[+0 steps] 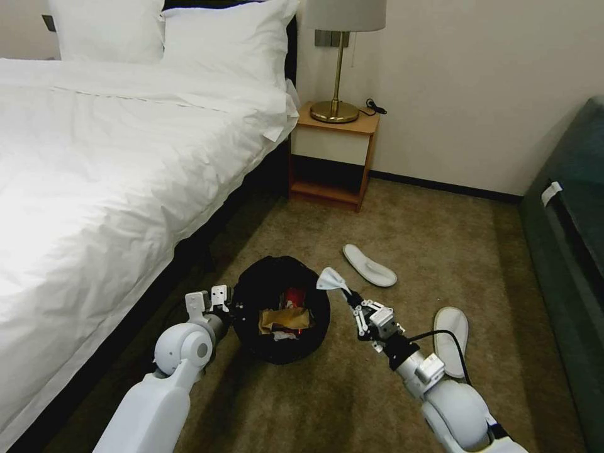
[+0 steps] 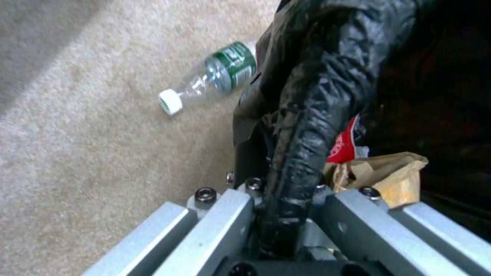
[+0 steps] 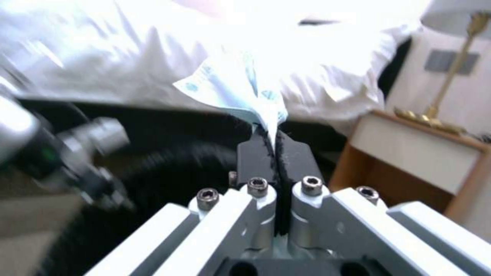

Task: Pick up the trash bin, then pick up the garbage on the floor and place it into the trash bin.

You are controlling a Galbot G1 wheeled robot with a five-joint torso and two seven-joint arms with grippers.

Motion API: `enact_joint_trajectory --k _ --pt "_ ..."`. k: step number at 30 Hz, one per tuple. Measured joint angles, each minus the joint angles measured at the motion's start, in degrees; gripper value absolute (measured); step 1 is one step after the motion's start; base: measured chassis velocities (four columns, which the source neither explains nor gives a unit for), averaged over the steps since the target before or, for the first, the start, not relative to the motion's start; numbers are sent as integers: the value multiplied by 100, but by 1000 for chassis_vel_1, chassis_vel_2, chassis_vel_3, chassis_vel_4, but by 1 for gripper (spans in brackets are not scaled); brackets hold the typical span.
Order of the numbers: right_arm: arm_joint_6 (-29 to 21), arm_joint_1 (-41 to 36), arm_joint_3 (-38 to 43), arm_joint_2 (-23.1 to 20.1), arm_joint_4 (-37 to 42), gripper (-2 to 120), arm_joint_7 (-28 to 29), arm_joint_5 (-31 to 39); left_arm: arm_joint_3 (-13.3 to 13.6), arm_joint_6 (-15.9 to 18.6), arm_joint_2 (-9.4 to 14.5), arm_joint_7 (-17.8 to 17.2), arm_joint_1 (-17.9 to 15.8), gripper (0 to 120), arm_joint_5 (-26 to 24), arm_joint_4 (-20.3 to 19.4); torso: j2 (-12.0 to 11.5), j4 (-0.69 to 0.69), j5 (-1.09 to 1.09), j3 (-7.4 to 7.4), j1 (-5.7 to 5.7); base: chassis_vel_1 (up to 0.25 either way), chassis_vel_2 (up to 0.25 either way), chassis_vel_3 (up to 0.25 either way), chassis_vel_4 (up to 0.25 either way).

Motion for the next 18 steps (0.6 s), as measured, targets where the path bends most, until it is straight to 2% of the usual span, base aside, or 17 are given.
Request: enact_joint_trajectory --k 8,18 --pt "-131 -176 -466 106 489 0 -29 -231 203 13 -24 4 -106 0 30 90 0 0 0 0 0 0 0 0 0" --pt "-315 146 -953 285 394 0 -20 -273 346 14 -145 13 -88 0 132 53 0 0 1 0 0 0 0 0 0"
